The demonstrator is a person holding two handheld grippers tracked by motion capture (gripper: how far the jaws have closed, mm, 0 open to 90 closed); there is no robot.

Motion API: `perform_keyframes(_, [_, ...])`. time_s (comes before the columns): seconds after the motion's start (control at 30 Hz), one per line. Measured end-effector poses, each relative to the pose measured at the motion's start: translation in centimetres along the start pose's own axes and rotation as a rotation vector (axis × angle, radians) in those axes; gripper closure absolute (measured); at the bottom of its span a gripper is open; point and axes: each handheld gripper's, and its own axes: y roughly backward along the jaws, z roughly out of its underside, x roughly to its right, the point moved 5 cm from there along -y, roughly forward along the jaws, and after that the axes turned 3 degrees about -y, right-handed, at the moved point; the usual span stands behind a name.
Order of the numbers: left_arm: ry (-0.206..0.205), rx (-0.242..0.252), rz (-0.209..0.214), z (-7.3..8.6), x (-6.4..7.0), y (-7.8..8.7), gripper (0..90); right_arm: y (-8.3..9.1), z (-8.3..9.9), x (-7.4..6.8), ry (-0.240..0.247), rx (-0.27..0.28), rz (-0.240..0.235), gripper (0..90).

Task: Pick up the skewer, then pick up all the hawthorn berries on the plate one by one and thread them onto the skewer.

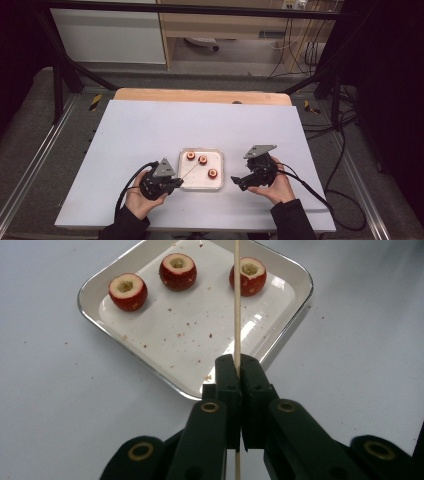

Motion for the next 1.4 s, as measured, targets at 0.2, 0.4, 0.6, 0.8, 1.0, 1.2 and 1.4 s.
perform_keyframes(0.2, [0.03,0.046,-0.013,0.8,-0.4,0.4,88.2,-0.7,-1.1,-1.0,0.009,-0.037,-0.028,5.8])
perform_keyframes(0.4, [0.038,0.061,-0.014,1.3,-0.5,0.2,88.1,-1.6,-2.3,-1.7,-0.011,-0.081,-0.049,6.4])
perform_keyframes(0.6, [0.05,0.078,-0.004,1.4,-0.8,0.3,88.1,-2.9,-3.1,-2.4,-0.02,-0.121,-0.071,6.1])
perform_keyframes(0.8, [0.051,0.08,-0.016,1.5,-0.9,0.3,88.1,-3.9,-3.9,-3.0,-0.024,-0.142,-0.101,10.8])
perform_keyframes(1.0, [0.055,0.085,-0.02,1.5,-1.0,0.4,88.1,-5.2,-4.6,-3.3,-0.03,-0.186,-0.137,22.7])
perform_keyframes(1.2, [0.056,0.087,-0.019,1.5,-1.1,0.4,88.1,-6.8,-5.2,-3.7,-0.005,-0.246,-0.144,32.8])
perform_keyframes(1.4, [0.053,0.081,-0.013,1.5,-0.9,0.3,88.0,-7.9,-5.2,-3.9,-0.016,-0.322,-0.164,42.8])
